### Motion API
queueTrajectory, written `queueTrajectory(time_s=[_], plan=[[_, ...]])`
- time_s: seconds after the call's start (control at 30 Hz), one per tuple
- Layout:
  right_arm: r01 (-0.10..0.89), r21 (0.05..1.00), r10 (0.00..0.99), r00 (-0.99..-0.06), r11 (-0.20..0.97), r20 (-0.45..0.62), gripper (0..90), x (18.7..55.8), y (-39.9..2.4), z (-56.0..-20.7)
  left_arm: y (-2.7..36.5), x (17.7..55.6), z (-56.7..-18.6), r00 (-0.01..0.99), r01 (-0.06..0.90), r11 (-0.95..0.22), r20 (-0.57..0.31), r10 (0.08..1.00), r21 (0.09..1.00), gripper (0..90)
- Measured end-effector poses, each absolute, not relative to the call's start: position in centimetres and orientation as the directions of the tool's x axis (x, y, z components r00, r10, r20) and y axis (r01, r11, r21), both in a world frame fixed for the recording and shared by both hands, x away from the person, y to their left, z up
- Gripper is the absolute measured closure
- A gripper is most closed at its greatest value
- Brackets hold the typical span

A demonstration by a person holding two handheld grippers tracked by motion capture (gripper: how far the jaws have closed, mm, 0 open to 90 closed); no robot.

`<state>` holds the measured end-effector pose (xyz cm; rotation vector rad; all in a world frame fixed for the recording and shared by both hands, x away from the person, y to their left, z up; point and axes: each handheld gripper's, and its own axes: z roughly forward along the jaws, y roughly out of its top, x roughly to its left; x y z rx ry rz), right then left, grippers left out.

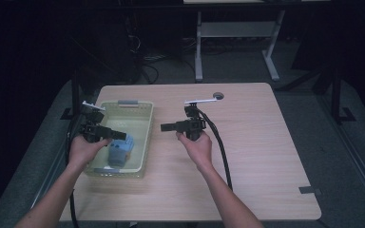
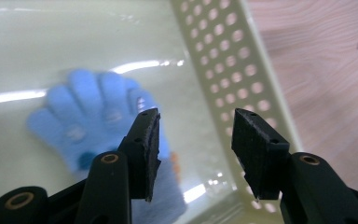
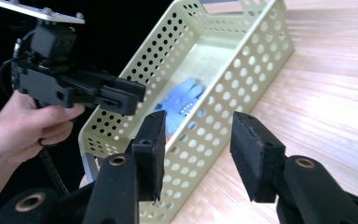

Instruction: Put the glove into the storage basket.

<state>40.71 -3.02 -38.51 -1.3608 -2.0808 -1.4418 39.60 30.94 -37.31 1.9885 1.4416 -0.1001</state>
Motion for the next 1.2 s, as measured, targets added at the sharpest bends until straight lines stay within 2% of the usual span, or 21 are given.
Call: queueTrajectory(time_s=[0.37,1.2], plan=[[0.823,0.568,0.543,-0.491,0.03,0.682,49.0,40.9,-6.0,-39.4,29.2,39.6,-36.3,0.405,0.851,-0.132,-0.476,0.781,0.508,47.2],[0.825,0.564,0.554,-0.46,-0.022,0.694,44.9,40.4,-11.0,-40.0,26.8,39.3,-35.3,0.439,0.82,-0.107,-0.499,0.747,0.562,42.3]])
